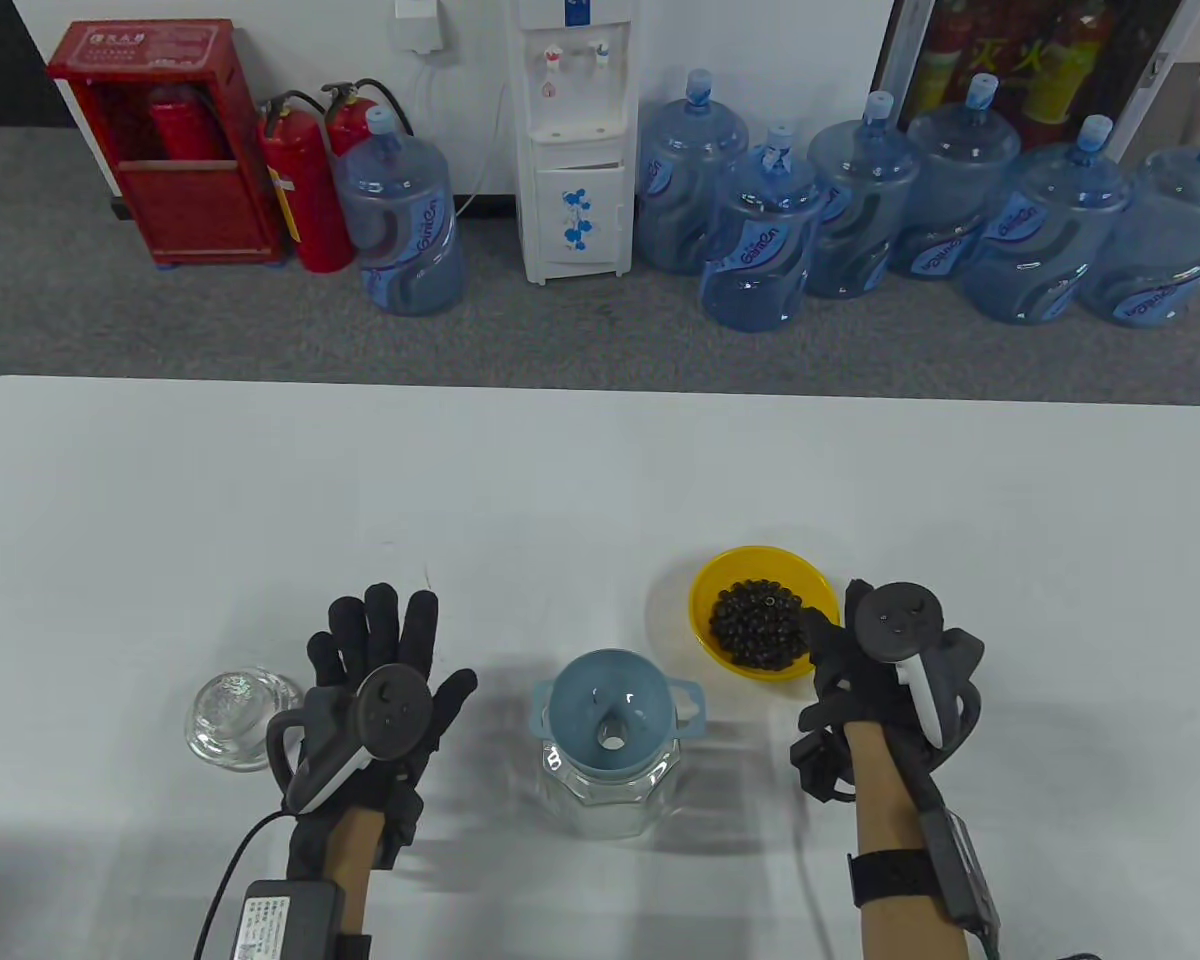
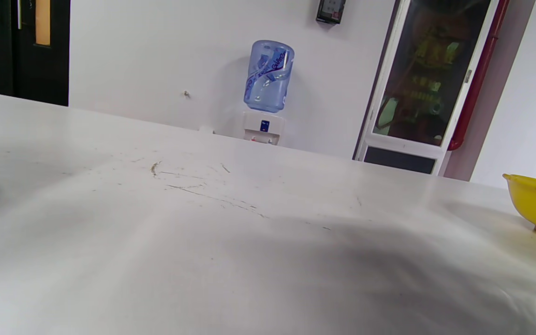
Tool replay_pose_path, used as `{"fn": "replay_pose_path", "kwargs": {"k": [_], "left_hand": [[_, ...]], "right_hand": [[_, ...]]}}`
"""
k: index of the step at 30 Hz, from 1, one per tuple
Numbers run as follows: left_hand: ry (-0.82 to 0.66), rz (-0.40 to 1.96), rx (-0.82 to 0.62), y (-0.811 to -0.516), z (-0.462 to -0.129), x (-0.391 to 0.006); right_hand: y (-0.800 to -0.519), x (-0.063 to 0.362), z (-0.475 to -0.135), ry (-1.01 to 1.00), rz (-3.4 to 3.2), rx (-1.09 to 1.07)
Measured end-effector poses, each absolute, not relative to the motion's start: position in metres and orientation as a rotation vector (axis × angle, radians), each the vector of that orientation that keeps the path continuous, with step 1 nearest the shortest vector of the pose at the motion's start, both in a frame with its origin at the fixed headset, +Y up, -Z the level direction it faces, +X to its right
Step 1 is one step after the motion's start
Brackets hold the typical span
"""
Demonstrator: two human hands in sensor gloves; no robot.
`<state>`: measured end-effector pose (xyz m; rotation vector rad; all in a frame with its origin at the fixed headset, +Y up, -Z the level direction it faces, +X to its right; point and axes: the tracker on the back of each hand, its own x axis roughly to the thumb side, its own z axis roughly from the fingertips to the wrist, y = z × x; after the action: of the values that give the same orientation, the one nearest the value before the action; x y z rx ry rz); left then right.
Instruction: Transfer coffee beans through funnel into glass jar
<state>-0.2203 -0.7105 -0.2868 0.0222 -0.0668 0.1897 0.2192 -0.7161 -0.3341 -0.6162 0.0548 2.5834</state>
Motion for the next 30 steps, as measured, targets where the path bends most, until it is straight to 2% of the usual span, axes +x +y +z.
{"fn": "replay_pose_path", "kwargs": {"k": [5,11,15,19,24,30], "left_hand": [[-0.065,0.191,0.016,-0.711,-0.287,-0.221],[-0.065,0.184,-0.01,-0.711,-0.287,-0.22],[-0.065,0.177,-0.019,-0.711,-0.287,-0.22],[-0.064,0.182,-0.019,-0.711,-0.287,-0.22],[-0.063,0.181,-0.024,-0.711,-0.287,-0.22],[-0.062,0.182,-0.025,-0.712,-0.288,-0.22]], "right_hand": [[-0.734,0.212,-0.342,0.139,2.546,-0.722],[-0.741,0.214,-0.345,0.102,2.441,-0.862],[-0.744,0.223,-0.343,0.144,2.29,-0.852],[-0.743,0.227,-0.338,0.099,2.188,-0.852],[-0.727,0.231,-0.331,0.019,2.138,-0.807],[-0.673,0.221,-0.324,-0.099,2.175,-0.622]]}}
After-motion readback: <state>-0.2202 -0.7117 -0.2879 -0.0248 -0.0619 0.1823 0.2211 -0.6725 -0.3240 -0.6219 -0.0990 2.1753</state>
